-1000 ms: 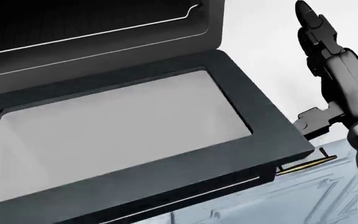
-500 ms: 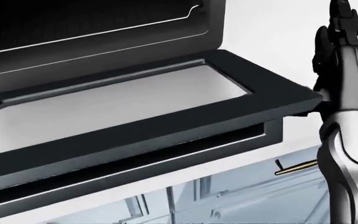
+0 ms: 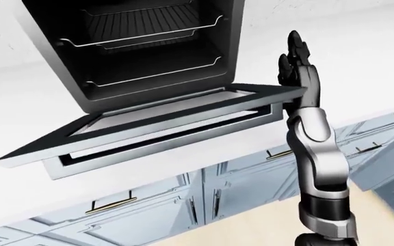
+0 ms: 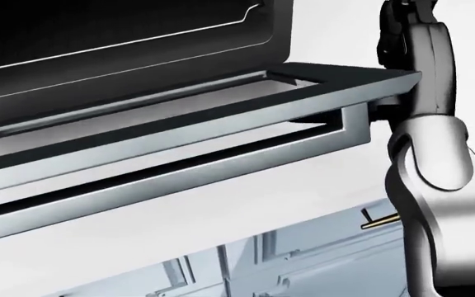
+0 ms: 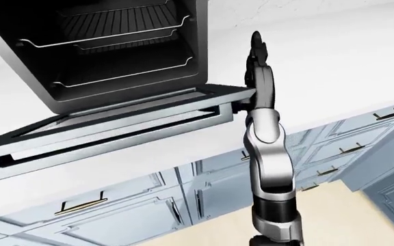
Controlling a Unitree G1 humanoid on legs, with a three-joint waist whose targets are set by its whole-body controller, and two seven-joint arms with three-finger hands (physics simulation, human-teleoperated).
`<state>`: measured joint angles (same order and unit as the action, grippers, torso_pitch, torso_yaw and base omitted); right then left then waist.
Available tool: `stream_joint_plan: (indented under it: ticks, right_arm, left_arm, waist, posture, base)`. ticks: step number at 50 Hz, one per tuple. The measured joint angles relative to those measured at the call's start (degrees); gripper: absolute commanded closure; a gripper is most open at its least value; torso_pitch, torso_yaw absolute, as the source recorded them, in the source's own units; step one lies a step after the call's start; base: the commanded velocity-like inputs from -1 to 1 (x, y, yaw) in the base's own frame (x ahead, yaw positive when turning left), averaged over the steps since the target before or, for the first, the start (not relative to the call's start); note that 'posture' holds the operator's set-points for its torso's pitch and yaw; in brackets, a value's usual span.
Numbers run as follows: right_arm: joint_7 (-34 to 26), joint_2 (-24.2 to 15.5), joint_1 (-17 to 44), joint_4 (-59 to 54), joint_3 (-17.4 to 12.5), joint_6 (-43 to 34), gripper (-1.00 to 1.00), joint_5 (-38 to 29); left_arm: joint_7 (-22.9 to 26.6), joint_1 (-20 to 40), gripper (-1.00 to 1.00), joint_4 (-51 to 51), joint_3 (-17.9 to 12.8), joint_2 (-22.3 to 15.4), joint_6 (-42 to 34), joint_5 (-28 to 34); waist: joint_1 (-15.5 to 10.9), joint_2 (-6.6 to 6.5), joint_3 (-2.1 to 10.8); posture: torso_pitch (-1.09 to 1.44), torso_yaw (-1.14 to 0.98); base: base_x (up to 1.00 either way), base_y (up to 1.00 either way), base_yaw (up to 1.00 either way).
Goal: Close the toaster oven door.
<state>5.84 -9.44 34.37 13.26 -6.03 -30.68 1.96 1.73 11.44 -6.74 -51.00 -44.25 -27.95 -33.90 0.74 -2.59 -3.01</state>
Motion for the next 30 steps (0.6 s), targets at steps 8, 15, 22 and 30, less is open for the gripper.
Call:
stream_joint_plan:
  ticks: [8, 15, 22, 30]
  right_arm:
    - [-0.5, -0.3, 6.4, -4.3, 0.2, 0.3, -1.00, -1.4]
    - [1.1, -1.1, 11.7, -11.1, 0.1, 4.8, -1.00, -1.0]
    - [2.7, -1.7, 16.3, -18.8, 0.1, 9.7, -1.00, -1.1]
    - [3.2, -2.2, 21.6, -30.6, 0.3, 16.1, -1.00, -2.2]
  left_arm:
    - [0.1, 0.0, -1.00, 0.1, 0.1, 0.0, 0.1, 0.0]
    - [0.2, -0.2, -1.00, 0.4, -0.2, 0.0, 0.3, 0.1]
    - [0.2, -0.2, -1.00, 0.4, -0.2, 0.0, 0.2, 0.0]
    - [0.3, -0.2, -1.00, 0.5, -0.2, 0.0, 0.3, 0.1]
  waist:
    - [0.1, -0.37, -0.23]
    - [0.1, -0.32, -0.11]
    - [0.2, -0.26, -0.06]
    - [0.3, -0.47, -0.14]
  posture:
    - [0.00, 0.00]
    - [0.00, 0.00]
    - [0.00, 0.00]
    - [0.00, 0.00]
  base:
    - [0.00, 0.00, 0.00]
    - [0.00, 0.00, 0.00]
    - [0.00, 0.00, 0.00]
    - [0.00, 0.00, 0.00]
